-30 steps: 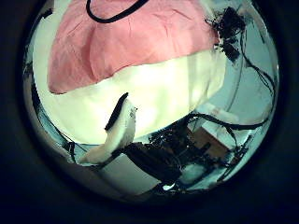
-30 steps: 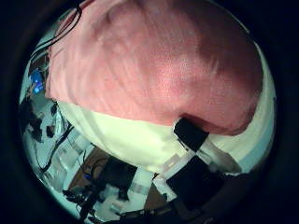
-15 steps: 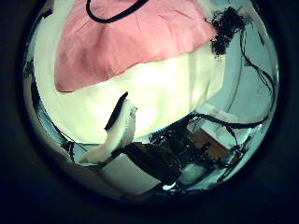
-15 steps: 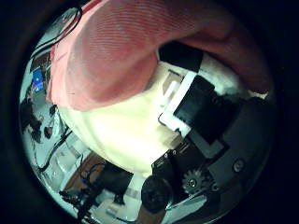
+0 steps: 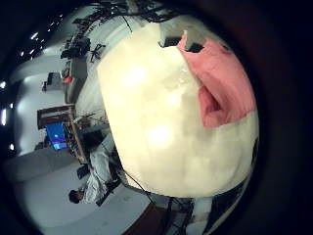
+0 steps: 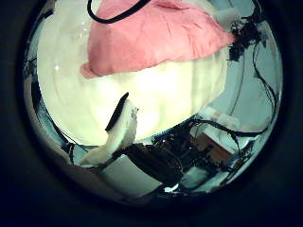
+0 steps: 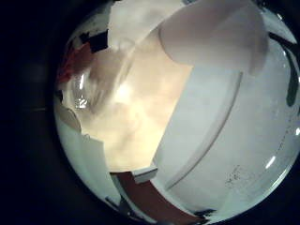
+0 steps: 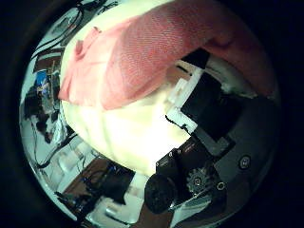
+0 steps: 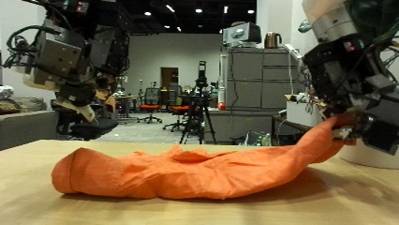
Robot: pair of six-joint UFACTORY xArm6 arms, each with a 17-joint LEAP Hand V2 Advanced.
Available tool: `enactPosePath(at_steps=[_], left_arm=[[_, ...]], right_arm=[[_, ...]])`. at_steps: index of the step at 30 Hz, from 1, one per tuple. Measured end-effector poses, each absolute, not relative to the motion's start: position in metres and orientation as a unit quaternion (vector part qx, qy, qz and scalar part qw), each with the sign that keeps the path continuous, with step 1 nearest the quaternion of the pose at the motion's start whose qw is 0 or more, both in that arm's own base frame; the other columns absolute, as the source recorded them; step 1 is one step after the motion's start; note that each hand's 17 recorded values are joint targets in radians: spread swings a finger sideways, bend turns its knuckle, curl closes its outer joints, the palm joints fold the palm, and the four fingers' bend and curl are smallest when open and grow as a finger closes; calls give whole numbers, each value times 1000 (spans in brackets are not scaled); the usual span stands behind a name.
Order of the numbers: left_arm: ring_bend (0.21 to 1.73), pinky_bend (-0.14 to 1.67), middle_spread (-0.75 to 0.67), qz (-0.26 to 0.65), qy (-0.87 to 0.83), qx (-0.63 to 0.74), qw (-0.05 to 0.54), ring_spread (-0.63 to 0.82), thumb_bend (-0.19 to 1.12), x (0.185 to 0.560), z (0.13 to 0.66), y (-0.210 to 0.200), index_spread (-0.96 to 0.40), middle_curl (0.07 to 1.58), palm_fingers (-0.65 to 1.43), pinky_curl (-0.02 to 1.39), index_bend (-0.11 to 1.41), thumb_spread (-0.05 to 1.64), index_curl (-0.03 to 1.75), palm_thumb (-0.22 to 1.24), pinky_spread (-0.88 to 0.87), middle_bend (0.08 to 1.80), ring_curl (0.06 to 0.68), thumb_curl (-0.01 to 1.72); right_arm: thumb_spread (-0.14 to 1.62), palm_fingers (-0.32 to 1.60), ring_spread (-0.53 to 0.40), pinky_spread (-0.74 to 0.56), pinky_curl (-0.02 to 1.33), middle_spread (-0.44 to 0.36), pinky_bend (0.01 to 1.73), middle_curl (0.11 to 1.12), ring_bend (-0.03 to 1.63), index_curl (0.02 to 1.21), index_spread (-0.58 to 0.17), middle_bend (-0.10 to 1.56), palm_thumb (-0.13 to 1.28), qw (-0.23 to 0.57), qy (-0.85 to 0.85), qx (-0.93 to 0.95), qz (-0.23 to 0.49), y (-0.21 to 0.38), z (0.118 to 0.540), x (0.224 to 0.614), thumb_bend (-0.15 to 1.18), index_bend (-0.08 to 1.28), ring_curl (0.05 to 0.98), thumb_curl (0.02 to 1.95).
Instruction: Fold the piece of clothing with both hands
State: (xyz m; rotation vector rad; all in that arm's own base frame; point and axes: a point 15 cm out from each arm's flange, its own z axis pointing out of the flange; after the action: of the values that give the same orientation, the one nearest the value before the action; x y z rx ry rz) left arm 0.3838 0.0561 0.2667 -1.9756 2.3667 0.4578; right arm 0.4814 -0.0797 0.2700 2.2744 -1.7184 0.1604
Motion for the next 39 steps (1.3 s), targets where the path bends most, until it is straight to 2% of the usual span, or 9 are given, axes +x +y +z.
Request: enactPosePath(at_steps=[7, 16, 22, 29, 34, 39], left_arm=[[518, 356, 131, 140, 755, -641, 16, 317, -14, 374, 275, 70, 48, 328, 83, 322, 164, 1235, 314, 470, 320, 187, 223, 280], [520, 358, 130, 117, 740, -662, 2, 316, -14, 346, 279, 97, 48, 330, 86, 324, 162, 1235, 313, 470, 314, 187, 221, 282], [521, 365, 121, 108, 729, -676, -2, 314, -14, 327, 280, 118, 47, 328, 90, 323, 165, 1235, 313, 470, 310, 187, 221, 282], [520, 362, 111, 98, 716, -691, -3, 302, -12, 311, 279, 133, 40, 327, 99, 320, 168, 1238, 315, 476, 300, 186, 221, 283], [514, 357, 102, 90, 712, -697, -7, 299, -14, 311, 278, 130, 36, 326, 108, 317, 175, 1239, 323, 479, 293, 183, 217, 281], [514, 353, 96, 88, 700, -709, -7, 297, -10, 304, 279, 142, 35, 322, 113, 316, 174, 1241, 330, 487, 289, 181, 215, 283]], right_arm=[[1133, 1131, -255, -432, 625, -166, 1116, 748, 1229, 843, -354, 1104, 965, 114, -570, 807, 109, -47, 326, 483, -16, 850, 592, 405], [1117, 1135, -257, -426, 634, -166, 1122, 750, 1233, 880, -353, 1115, 965, 70, -465, 869, 153, 90, 363, 488, -15, 841, 589, 410], [1087, 1150, -253, -424, 633, -163, 1124, 745, 1239, 896, -351, 1116, 961, 77, -392, 896, 195, 173, 368, 492, -17, 834, 585, 415], [1087, 1164, -255, -429, 627, -160, 1129, 738, 1240, 905, -346, 1118, 937, 61, -342, 915, 207, 256, 361, 506, -19, 826, 577, 413], [1088, 1168, -256, -433, 622, -158, 1129, 733, 1240, 909, -349, 1122, 930, 56, -318, 931, 168, 314, 316, 499, -20, 824, 573, 414], [1089, 1173, -254, -433, 616, -157, 1130, 727, 1239, 912, -350, 1123, 928, 42, -305, 940, 145, 347, 291, 487, -18, 825, 568, 414]])
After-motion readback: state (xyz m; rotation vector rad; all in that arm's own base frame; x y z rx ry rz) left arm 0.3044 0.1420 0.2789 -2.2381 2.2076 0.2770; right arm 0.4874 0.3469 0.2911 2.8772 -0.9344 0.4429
